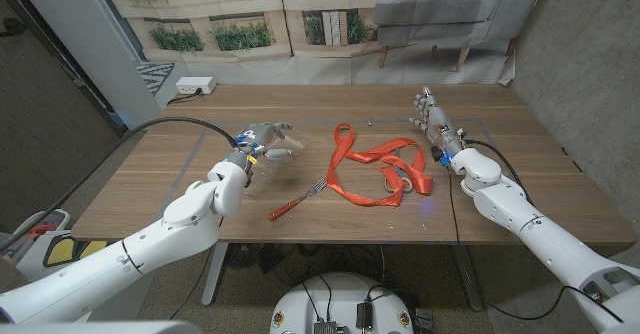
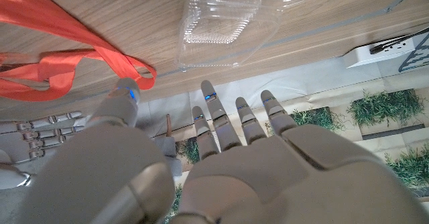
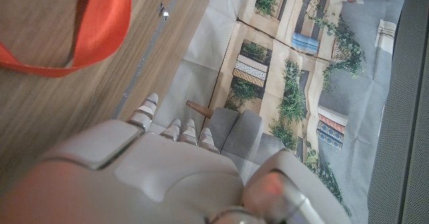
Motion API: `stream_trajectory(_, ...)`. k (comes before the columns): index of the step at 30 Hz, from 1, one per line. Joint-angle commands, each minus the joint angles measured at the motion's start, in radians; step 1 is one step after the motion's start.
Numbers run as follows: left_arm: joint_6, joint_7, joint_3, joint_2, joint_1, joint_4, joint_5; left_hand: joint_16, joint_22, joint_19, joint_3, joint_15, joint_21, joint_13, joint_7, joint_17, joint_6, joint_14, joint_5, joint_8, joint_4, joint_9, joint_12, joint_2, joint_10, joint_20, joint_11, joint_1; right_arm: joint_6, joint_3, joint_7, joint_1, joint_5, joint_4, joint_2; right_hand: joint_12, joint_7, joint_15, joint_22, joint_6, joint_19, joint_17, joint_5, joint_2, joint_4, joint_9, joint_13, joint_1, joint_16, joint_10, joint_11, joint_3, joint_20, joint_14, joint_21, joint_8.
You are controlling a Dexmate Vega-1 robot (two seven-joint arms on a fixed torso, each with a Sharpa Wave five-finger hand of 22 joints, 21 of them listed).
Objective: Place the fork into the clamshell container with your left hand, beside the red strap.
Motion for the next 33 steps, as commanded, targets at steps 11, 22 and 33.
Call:
stream_trajectory(11, -0.027, -0.051, 0.014, 0.028, 0.01, -0.024, 0.043, -0.011, 0.001, 0.001, -0.019, -0.015, -0.001, 0.001, 0.011, 0.003, 0.007, -0.016, 0.003, -0.014, 0.003, 0.001, -0.027, -0.003, -0.043, 0.005, 0.001, 0.015, -0.002, 0.003, 0.003, -0.006, 0.008, 0.002, -0.001, 0.0, -0.002, -0.001, 0.005, 0.006, 0.005, 0.001, -0.002, 0.006, -0.003, 0.002, 0.003, 0.003, 0.0, 0.003, 0.002, -0.001, 0.0, 0.006, 0.001, 0.004)
stream_trajectory(22, -0.036, -0.02, 0.012, 0.028, 0.041, -0.031, 0.104, -0.01, 0.001, 0.005, -0.024, -0.019, 0.0, 0.002, 0.023, 0.003, -0.004, -0.012, 0.003, -0.024, 0.005, 0.002, -0.037, 0.001, -0.056, 0.0, 0.0, 0.021, -0.003, -0.002, 0.007, 0.001, 0.003, 0.007, -0.001, 0.0, -0.002, 0.0, 0.006, 0.007, 0.005, 0.001, -0.002, 0.007, -0.003, 0.002, 0.003, 0.003, -0.001, 0.004, 0.002, -0.002, 0.0, 0.006, 0.0, 0.003)
stream_trajectory(33, -0.034, -0.034, 0.006, 0.03, 0.061, -0.046, 0.145, -0.008, 0.001, 0.009, -0.029, -0.021, 0.001, 0.004, 0.027, 0.004, -0.002, -0.005, 0.003, -0.027, 0.008, 0.003, -0.033, 0.005, -0.035, -0.003, -0.005, 0.024, -0.007, -0.005, 0.009, 0.003, 0.003, 0.009, 0.0, -0.002, -0.002, -0.001, 0.006, 0.007, 0.005, 0.002, -0.003, 0.007, -0.003, 0.002, 0.003, 0.003, -0.001, 0.003, 0.004, -0.003, 0.001, 0.007, 0.0, 0.003)
